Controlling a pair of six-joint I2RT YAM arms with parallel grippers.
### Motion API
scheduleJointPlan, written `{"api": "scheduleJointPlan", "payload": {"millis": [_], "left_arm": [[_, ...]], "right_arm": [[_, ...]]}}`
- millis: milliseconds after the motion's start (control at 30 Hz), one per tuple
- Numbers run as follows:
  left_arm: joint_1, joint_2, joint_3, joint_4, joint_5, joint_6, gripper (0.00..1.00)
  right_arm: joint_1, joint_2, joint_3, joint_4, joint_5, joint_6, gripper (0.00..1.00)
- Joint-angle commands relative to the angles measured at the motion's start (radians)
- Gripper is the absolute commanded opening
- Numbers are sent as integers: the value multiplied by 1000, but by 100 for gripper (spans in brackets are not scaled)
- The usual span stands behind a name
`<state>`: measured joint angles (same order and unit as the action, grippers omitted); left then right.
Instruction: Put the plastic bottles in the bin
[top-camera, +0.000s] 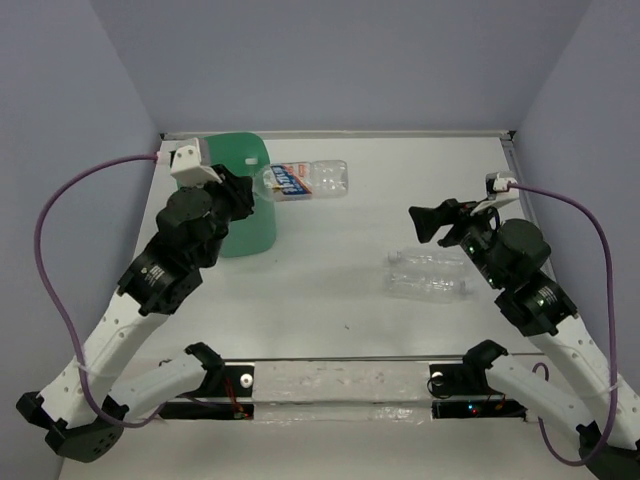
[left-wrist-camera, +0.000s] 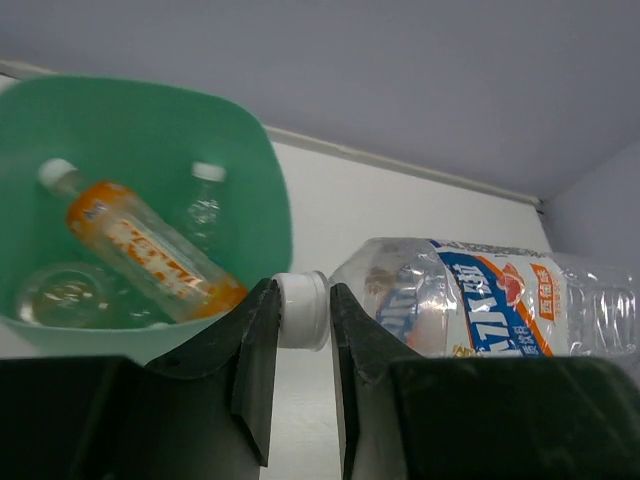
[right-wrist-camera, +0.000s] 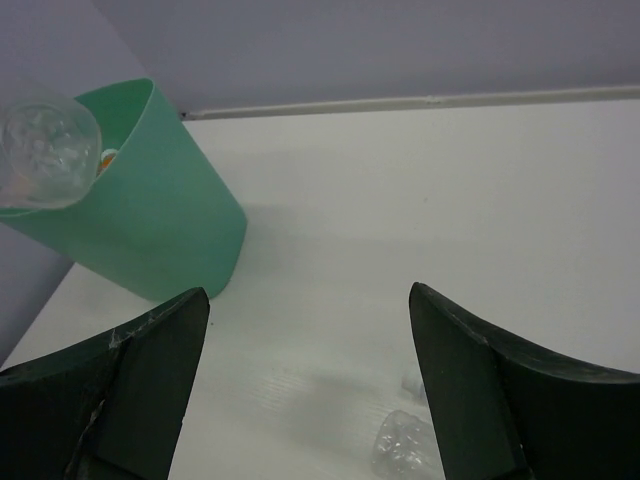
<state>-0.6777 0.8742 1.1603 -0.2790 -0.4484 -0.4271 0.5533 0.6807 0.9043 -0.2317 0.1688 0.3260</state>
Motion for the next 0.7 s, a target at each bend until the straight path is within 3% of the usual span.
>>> {"api": "scheduleJointPlan", "payload": {"millis": [0,167,400,500,667], "left_arm": [[61,34,212,-238,-235,131,0],[125,71,331,-296,-472,163,0],[165,152,443,-364,-666,224,0],[165,212,473,-420,-743,261,0],[165,314,492,-402,-748,336,0]], "right_arm": [[0,-18,-28,25,-38,2,87],[0,-24,-65,45,-110,13,87],[0,-26,-100,72,-210,36,87],[0,-33,-111,84,-222,41,87],[0,-33,-148,100,-249,51,87]]}}
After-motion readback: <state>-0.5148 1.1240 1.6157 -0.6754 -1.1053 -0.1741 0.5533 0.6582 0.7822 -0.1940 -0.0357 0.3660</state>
